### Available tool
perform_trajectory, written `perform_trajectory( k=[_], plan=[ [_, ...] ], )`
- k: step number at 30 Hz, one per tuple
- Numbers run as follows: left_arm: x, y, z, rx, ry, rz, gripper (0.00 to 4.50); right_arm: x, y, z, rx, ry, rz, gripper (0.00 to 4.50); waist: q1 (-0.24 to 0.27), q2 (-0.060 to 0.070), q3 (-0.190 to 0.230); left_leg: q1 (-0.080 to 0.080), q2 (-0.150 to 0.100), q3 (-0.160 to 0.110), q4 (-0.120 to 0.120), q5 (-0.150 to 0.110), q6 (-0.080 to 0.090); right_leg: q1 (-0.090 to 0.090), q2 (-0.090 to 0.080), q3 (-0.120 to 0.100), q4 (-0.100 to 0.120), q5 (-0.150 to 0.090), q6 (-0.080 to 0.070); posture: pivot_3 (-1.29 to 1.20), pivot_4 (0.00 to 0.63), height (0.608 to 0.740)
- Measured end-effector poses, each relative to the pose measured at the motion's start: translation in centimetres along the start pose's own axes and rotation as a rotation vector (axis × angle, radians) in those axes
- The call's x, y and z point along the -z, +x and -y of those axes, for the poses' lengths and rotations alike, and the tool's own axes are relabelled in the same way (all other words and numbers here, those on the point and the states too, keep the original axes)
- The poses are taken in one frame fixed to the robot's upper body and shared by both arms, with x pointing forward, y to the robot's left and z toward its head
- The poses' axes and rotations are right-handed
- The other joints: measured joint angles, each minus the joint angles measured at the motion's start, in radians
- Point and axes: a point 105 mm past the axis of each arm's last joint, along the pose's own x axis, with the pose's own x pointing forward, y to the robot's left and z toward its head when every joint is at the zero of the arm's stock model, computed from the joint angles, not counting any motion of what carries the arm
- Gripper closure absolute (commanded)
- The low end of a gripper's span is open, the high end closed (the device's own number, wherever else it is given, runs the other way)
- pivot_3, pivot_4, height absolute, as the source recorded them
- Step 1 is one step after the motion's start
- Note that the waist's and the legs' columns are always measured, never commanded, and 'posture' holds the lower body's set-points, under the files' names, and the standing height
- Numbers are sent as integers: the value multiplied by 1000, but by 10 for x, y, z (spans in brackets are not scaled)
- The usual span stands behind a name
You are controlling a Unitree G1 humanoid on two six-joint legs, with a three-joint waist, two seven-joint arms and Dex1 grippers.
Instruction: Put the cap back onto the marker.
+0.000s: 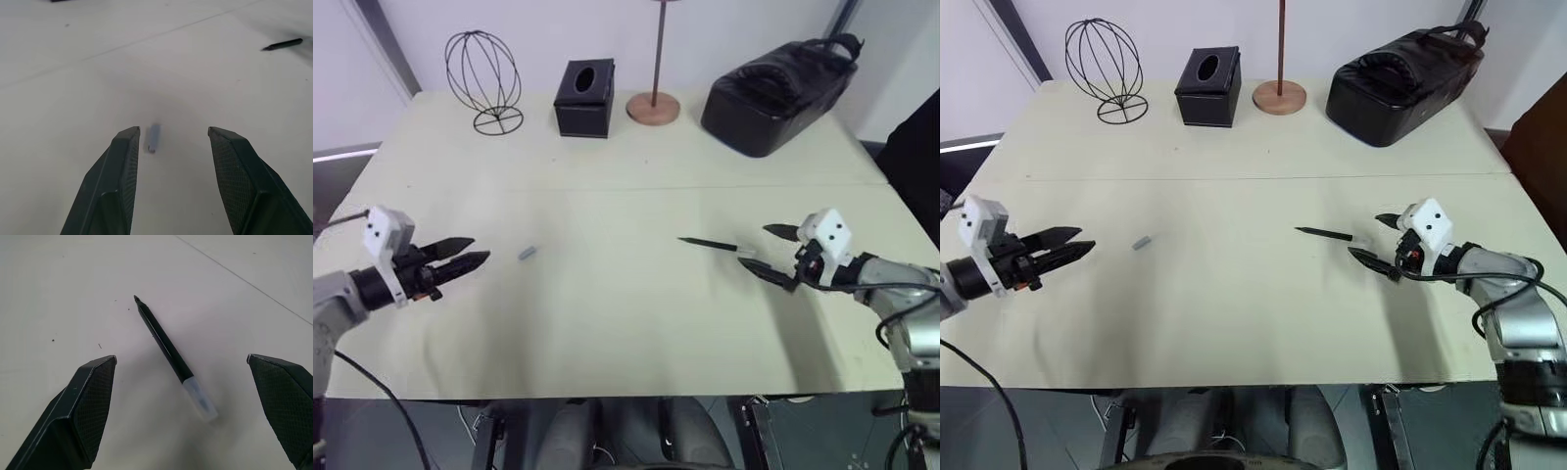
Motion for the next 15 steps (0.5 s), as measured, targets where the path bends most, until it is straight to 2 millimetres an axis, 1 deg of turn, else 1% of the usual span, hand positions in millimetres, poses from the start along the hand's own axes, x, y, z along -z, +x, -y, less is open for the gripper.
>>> perform_trajectory(
  k=[4, 8, 11, 15],
  plan=[
    [-14, 6, 1, 73, 56, -3, 2206, 0, 13, 16, -53, -21, 5, 71, -3, 1, 1, 0, 0, 0, 0, 0, 0, 0, 0, 0, 0, 0, 0, 0, 150, 740],
    [-19, 8, 6, 126, 83, -16, 2206, 2, 25, 23, -79, -18, 11, 71, -7, 1, 1, 0, 0, 0, -1, 0, 0, -1, 1, 0, 0, 0, 0, 0, 150, 740],
    [-21, 8, 10, 143, 93, -28, 2206, 6, 37, 19, -123, -8, 19, 71, -6, 2, 1, 0, 0, 0, -2, 0, 0, -2, 1, 1, 0, 0, 0, 0, 150, 740],
    [-19, 6, 13, 146, 97, -39, 2206, 6, 50, 10, -183, -7, 34, 71, -6, 2, 1, 0, 0, 0, -3, 0, -1, -2, 1, 1, 0, 0, 0, 0, 150, 740]
  ],
)
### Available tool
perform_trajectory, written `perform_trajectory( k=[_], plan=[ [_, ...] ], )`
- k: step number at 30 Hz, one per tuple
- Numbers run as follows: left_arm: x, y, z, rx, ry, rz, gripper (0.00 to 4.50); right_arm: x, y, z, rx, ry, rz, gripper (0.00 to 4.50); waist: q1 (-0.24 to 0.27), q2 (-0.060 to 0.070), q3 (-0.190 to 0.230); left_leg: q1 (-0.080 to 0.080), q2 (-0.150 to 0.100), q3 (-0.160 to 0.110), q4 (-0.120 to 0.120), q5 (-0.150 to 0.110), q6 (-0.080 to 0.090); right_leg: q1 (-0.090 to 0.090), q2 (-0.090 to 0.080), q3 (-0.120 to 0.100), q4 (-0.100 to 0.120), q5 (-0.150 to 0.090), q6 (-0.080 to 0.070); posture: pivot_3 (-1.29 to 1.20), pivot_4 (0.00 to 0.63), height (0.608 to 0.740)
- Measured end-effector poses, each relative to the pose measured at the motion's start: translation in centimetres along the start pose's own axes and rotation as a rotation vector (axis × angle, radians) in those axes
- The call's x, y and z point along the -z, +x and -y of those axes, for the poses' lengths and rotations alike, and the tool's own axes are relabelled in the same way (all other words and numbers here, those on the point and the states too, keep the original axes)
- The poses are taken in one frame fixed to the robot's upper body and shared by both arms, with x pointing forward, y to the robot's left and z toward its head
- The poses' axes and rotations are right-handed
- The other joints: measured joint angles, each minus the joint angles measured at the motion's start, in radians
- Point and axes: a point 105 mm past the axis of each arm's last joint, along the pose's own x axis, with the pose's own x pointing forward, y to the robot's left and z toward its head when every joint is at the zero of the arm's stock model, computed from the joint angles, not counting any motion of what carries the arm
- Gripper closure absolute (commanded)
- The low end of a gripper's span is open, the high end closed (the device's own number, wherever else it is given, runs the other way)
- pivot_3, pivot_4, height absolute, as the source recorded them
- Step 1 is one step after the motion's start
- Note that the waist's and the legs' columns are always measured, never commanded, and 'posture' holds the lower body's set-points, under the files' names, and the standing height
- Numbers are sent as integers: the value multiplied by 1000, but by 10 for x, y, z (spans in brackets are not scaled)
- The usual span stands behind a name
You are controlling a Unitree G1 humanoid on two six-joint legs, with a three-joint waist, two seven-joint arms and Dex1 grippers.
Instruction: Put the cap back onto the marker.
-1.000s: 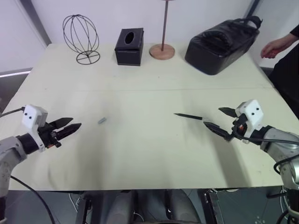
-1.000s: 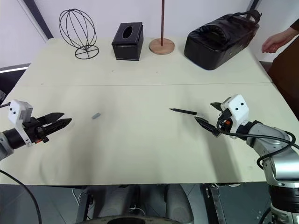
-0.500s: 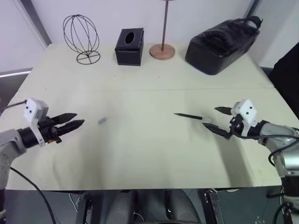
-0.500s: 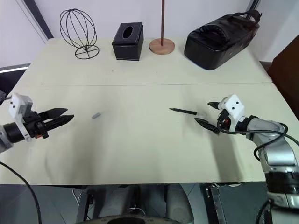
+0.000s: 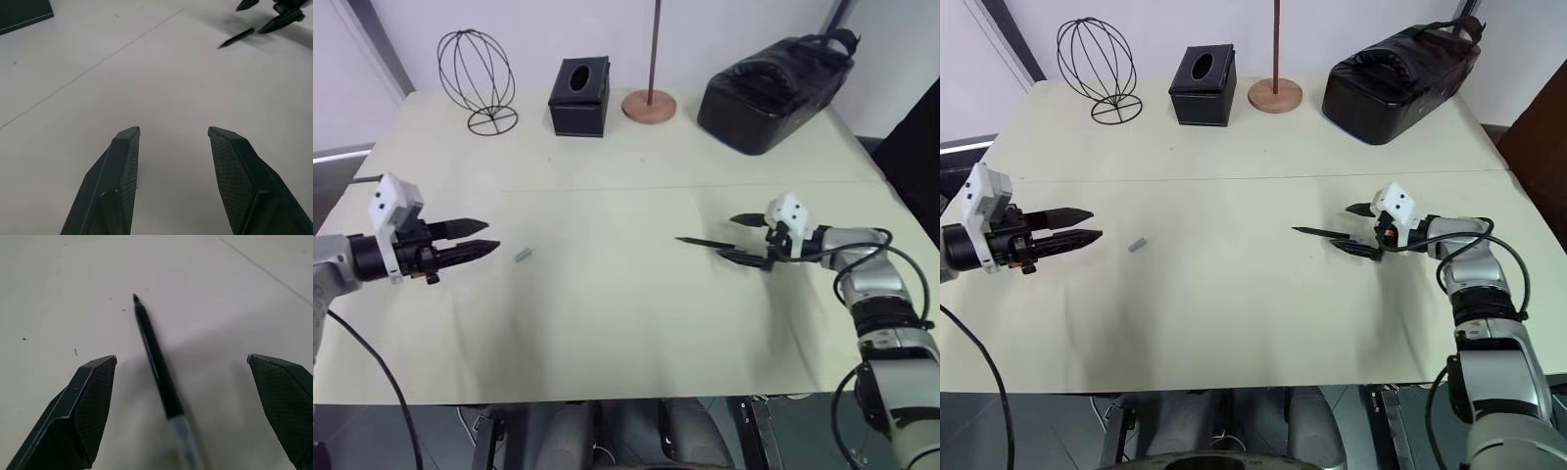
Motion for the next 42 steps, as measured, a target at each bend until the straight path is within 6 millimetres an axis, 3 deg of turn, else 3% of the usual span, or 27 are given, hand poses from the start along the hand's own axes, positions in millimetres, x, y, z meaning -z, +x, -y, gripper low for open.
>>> perform_trajectory(
  k=[8, 29, 32, 39, 42],
  plan=[
    [3, -3, 1, -14, -5, -7, 2206, 8, 20, -13, -73, -12, -2, 71, 1, 0, 0, 0, 0, 0, 0, 0, 0, 0, 0, 0, 0, 0, 0, 0, 150, 740],
    [15, 10, 7, -26, -42, 20, 2206, 2, 32, -9, -178, -14, -79, 71, -1, 0, 0, 0, 0, 0, 0, 0, -1, 0, 0, 0, 1, 0, 0, 0, 150, 740],
    [17, 11, 8, -32, -47, 15, 2206, 2, 33, -9, -183, -12, -82, 910, -2, 0, 0, 0, 0, 0, -1, 0, -1, -1, 0, 0, 1, 0, 0, 0, 150, 740],
    [20, 14, 10, -39, -50, 16, 2206, 2, 33, -10, -197, 8, -90, 4469, -1, 0, 0, 0, 0, 0, -1, 0, -1, -1, 0, 0, 1, 0, 0, 0, 150, 740],
    [20, 14, 10, -43, -54, 21, 2206, 3, 32, -11, -204, 20, -94, 4469, -1, 0, 0, 0, 0, 0, -1, 0, -1, 0, 0, 0, 1, 0, 0, 0, 150, 740]
  ],
)
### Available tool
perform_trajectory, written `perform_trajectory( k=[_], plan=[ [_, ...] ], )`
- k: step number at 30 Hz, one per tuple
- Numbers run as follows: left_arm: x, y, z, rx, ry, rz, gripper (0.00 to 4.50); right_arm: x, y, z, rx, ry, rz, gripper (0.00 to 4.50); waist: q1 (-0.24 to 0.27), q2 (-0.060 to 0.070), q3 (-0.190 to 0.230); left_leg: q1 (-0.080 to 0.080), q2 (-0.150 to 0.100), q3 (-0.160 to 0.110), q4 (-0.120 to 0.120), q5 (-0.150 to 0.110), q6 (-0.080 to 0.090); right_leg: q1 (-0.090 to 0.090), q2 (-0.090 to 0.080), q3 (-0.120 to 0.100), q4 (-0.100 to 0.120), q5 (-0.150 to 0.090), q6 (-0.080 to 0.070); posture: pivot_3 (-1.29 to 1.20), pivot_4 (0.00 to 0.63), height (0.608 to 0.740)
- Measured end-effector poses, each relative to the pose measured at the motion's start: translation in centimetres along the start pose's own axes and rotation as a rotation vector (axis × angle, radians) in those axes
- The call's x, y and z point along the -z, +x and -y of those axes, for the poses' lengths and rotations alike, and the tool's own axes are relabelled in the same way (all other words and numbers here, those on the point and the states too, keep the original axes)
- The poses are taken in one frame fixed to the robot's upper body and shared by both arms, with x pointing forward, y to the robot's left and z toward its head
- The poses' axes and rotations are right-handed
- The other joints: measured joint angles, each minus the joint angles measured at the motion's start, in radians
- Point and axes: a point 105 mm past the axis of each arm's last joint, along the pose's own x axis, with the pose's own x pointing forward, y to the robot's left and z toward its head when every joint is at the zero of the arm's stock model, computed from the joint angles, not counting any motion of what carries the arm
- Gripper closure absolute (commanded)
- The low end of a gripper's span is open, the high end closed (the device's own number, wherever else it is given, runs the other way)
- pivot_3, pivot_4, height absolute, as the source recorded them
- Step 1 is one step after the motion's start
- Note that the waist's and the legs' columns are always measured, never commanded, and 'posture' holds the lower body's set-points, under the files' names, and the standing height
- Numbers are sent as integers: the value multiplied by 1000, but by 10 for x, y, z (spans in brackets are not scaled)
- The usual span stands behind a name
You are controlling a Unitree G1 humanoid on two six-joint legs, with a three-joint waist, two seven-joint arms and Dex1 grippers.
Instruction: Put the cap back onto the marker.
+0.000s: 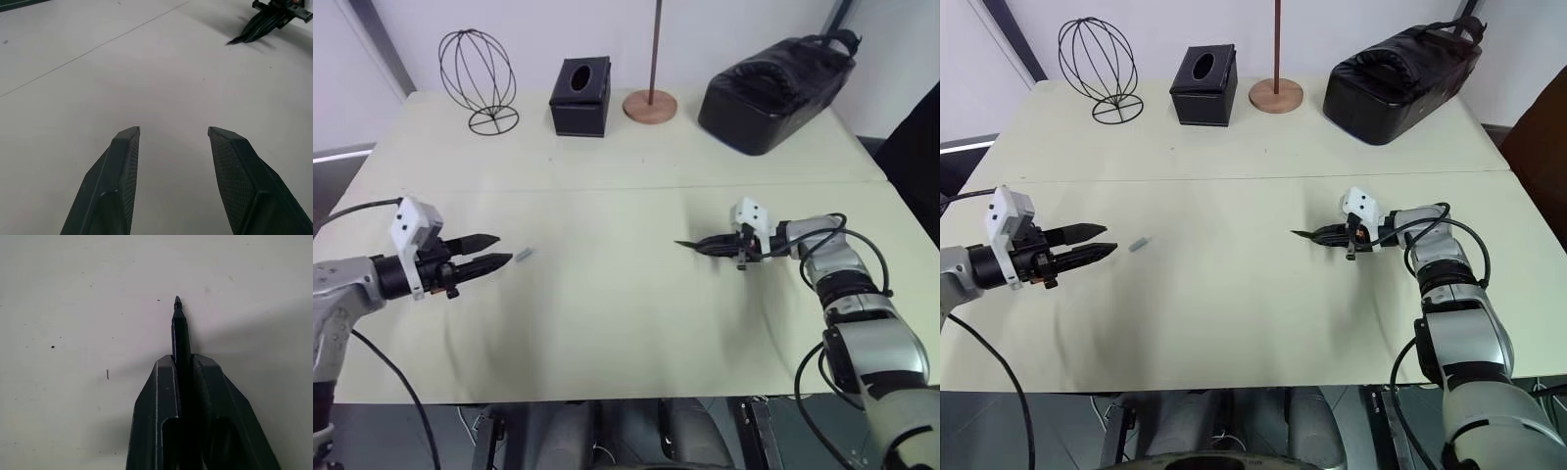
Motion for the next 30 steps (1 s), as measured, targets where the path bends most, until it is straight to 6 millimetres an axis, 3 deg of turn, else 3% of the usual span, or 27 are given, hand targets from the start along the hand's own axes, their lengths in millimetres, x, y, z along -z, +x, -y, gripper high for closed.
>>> perform_trajectory(
  k=[7, 11, 16, 20, 25, 30],
  plan=[
    [0, 2, -1, -7, 16, 7, 2206, 0, 0, 0, 2, 2, -6, 4469, 1, 0, 0, 0, 0, 0, 0, 0, 0, 0, 0, 0, 0, 0, 0, 0, 150, 740],
    [6, 1, -14, -50, 60, -14, 2206, -4, -1, 1, -2, -2, -10, 4469, 1, 1, 0, 0, 0, 0, 0, 0, 0, 0, 0, 0, 0, 0, 0, 0, 150, 740],
    [31, -2, -31, -82, 121, -105, 2206, -41, -12, 3, -23, -117, 8, 4469, 1, 1, 1, -1, 0, 0, -1, 0, 0, -2, 0, 0, 1, 0, 0, 0, 150, 740],
    [36, -1, -41, -71, 170, -140, 2206, -77, -16, -11, -59, -219, 50, 4469, 5, 1, 1, -1, 0, 0, 0, 0, -1, -2, 0, 0, 1, 0, 0, 0, 150, 740],
    [46, 1, -51, -53, 220, -191, 2206, -84, -11, -39, -96, -191, 86, 4469, 10, 1, 1, -1, -1, 0, 0, 0, 0, -2, -1, 0, 2, 0, 0, 0, 150, 740],
    [62, 24, -50, 11, 176, -176, 2206, -91, -13, -54, -59, -170, 114, 4469, 10, 0, 0, -2, -1, 0, 2, 0, 0, -2, 0, 0, 4, 0, 0, 0, 150, 740]
  ],
)
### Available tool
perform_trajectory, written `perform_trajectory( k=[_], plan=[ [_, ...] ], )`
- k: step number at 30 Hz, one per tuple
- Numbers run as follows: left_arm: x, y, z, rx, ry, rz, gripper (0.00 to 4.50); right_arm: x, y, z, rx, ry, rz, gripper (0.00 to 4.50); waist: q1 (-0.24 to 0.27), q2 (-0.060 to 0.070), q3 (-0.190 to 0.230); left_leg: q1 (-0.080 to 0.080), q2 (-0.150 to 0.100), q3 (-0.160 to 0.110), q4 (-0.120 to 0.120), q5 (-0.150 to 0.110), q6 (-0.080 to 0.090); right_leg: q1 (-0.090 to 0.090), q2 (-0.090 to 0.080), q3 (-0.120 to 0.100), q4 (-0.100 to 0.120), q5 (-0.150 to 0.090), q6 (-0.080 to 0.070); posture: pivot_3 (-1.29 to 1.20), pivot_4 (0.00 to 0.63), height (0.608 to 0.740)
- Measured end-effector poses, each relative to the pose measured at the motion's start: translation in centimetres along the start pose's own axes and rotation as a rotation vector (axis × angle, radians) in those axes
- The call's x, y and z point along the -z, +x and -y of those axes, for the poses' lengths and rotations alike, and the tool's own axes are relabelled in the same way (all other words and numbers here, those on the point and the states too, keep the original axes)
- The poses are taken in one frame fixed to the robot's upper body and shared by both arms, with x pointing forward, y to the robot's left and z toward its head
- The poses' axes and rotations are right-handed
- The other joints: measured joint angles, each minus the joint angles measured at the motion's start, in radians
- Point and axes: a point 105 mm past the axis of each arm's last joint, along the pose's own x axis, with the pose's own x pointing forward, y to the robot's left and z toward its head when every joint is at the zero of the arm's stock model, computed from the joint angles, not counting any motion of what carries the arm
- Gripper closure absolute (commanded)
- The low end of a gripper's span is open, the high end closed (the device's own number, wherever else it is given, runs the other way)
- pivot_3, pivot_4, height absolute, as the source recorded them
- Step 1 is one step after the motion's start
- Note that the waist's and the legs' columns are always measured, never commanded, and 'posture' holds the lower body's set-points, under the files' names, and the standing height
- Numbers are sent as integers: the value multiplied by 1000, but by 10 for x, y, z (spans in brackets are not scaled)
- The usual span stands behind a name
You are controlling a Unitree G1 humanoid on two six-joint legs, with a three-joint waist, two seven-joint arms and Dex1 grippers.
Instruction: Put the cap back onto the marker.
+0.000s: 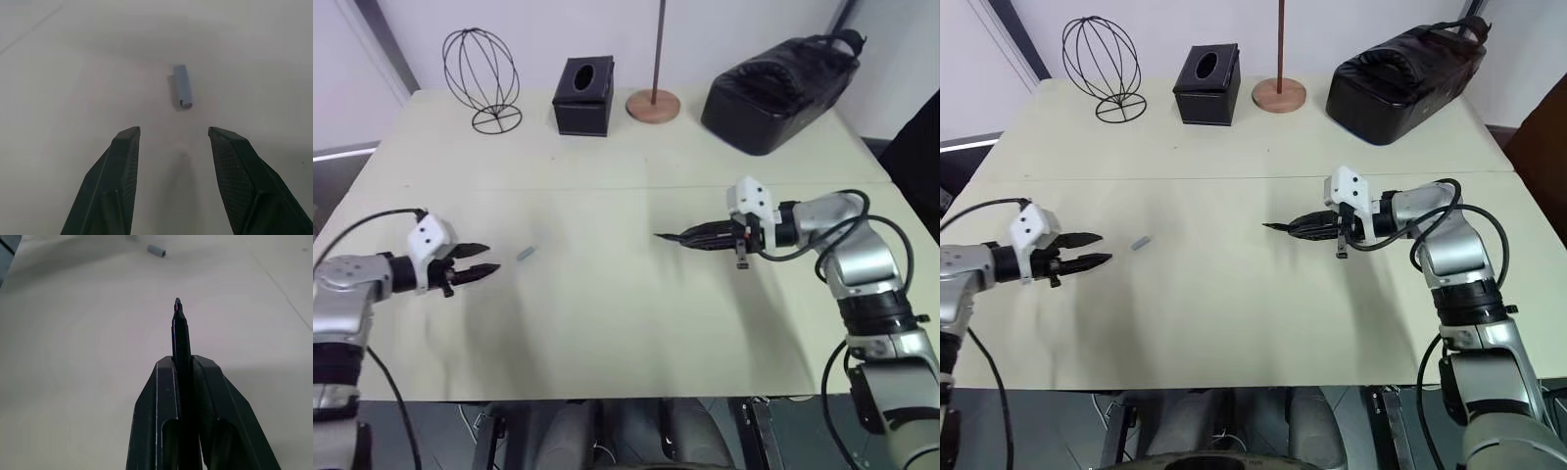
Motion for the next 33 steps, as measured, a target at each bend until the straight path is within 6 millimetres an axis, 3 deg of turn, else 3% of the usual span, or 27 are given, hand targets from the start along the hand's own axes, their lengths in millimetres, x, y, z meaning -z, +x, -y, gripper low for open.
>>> perform_trajectory(
  k=[7, 10, 23, 26, 29, 33],
  plan=[
    [-6, 21, -2, 56, 37, 3, 2206, 2, -3, -5, 43, 30, 0, 4469, -1, 0, 0, 0, 0, 0, 1, 0, 0, 0, 1, 0, 1, 0, 0, 0, 150, 740],
    [1, 30, 1, 75, 24, -8, 2206, 6, -9, -3, 70, 43, -10, 4469, -1, 0, 0, 0, 0, 0, 2, 0, 1, 0, 1, 0, 1, 0, 0, 0, 150, 740],
    [0, 35, 0, 94, 45, -19, 2206, 7, -15, 0, 112, 60, 4, 4469, 1, 0, 0, 0, 0, 0, 4, 0, 1, 0, 1, 0, 5, 0, 0, 0, 150, 740],
    [0, 36, 1, 103, 42, -18, 3107, 6, -15, 0, 115, 62, 10, 4500, 1, 0, 0, 0, 0, 0, 4, 0, 1, 1, 1, 0, 5, 0, 0, 0, 150, 740],
    [-1, 39, 6, 117, 39, -13, 4467, 7, -15, 0, 121, 66, 11, 4500, 2, 0, 0, 1, 0, 0, 5, 0, 1, 1, 1, 0, 6, 0, 0, 0, 150, 740],
    [-1, 39, 7, 109, 41, -17, 4467, 11, -15, -1, 125, 79, 8, 4500, 2, 0, 0, 1, 0, 0, 5, 0, 1, 1, 1, 0, 8, 0, 0, 0, 150, 740]
  ],
)
